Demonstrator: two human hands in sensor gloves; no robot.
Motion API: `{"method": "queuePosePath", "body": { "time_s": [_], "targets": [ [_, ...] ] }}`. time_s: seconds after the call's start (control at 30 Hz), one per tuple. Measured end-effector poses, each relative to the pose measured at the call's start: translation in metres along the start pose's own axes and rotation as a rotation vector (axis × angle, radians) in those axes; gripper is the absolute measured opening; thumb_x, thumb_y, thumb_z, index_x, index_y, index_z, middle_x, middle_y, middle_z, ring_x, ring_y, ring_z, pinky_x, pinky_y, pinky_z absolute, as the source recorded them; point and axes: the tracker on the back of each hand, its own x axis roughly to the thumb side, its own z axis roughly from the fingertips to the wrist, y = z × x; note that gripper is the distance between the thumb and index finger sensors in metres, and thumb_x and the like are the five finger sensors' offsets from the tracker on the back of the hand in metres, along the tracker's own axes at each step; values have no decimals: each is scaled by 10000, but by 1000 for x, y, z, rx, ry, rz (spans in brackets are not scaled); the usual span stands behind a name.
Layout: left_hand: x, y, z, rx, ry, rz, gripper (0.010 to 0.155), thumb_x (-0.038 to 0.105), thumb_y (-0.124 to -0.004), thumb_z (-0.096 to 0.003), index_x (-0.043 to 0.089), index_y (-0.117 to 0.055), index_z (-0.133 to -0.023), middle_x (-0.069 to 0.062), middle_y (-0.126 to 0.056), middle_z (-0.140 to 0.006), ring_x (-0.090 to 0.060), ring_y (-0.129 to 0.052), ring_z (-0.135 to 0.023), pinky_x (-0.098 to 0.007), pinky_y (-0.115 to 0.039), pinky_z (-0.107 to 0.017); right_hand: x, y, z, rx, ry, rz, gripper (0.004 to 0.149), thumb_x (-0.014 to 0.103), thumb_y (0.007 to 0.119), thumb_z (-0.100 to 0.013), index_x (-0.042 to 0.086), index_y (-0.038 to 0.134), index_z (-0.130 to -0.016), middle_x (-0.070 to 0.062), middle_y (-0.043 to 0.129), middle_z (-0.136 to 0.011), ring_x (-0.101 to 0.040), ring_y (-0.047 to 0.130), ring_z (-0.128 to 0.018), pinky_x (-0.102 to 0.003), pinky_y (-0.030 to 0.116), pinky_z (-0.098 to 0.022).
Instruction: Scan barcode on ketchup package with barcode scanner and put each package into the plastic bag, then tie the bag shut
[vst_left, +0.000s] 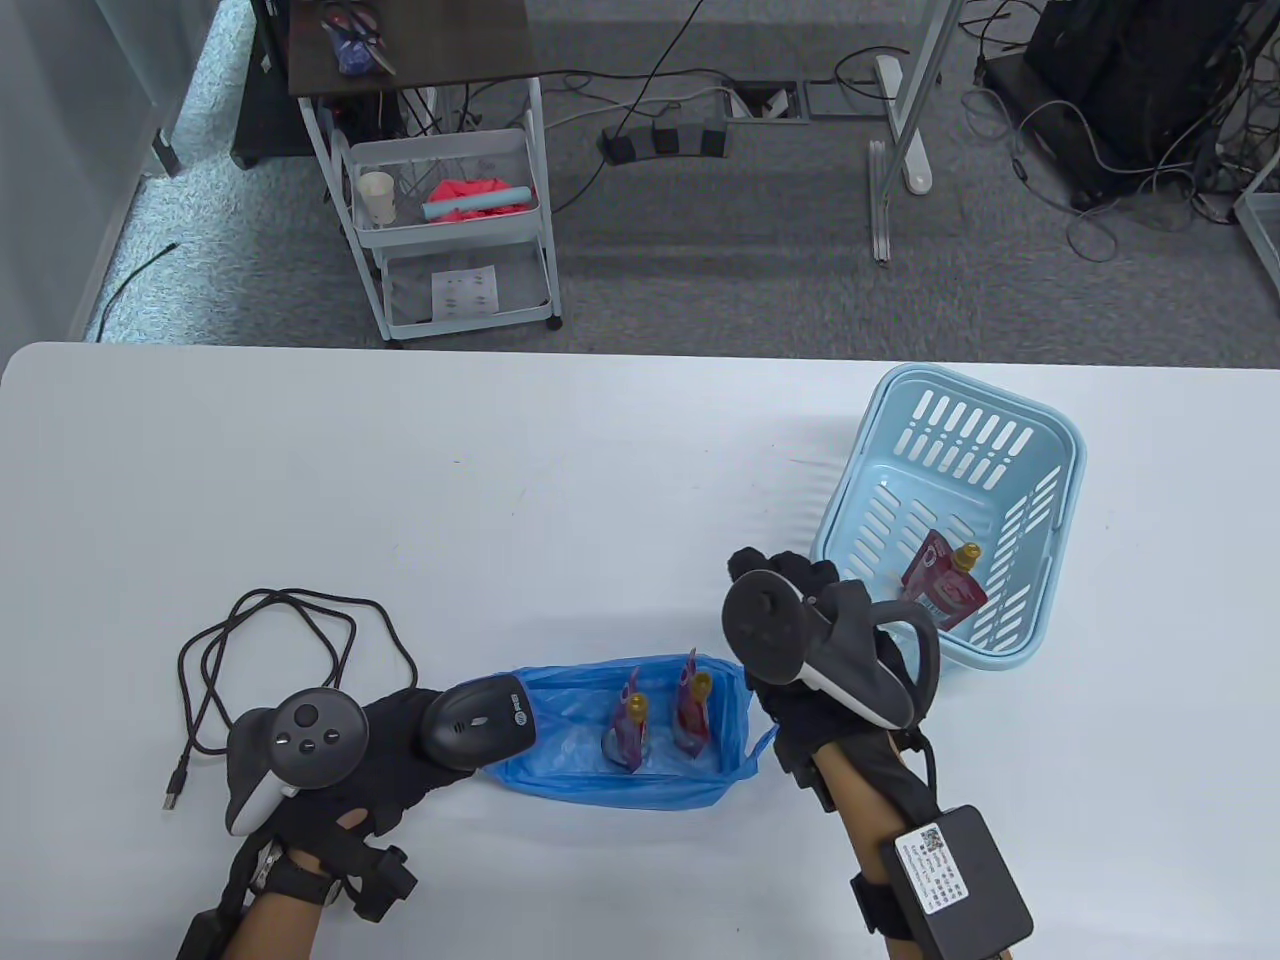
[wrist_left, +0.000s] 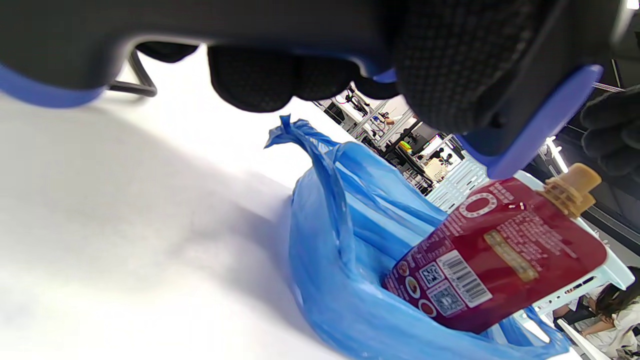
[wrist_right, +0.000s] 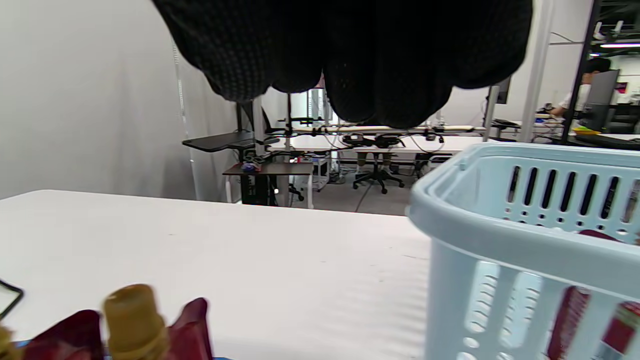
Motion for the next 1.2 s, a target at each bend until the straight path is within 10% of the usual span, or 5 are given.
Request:
{"method": "queuePosePath", "body": {
  "time_s": [0.6,1.2],
  "targets": [
    [-2,2,0,8,6,-1,492,499,-894,-416,286,-851,-857,40,-860,-856,-271,-955,-686,-542,-744,-636,-130,6,-25,90,461,-124,609,266,775,-533,107,562,-1081,-247,592,-1091,-497,673,-907,-621,608,-646],
    [-2,2,-1,2,18,-7,490,498,-894,-417,287,-850,-858,40,-860,-857,-270,-953,-689,-543,-741,-638,-149,35,-46,201,558,-125,643,263,770,-537,131,504,-1108,-254,550,-1109,-484,685,-893,-608,617,-641]
  ]
}}
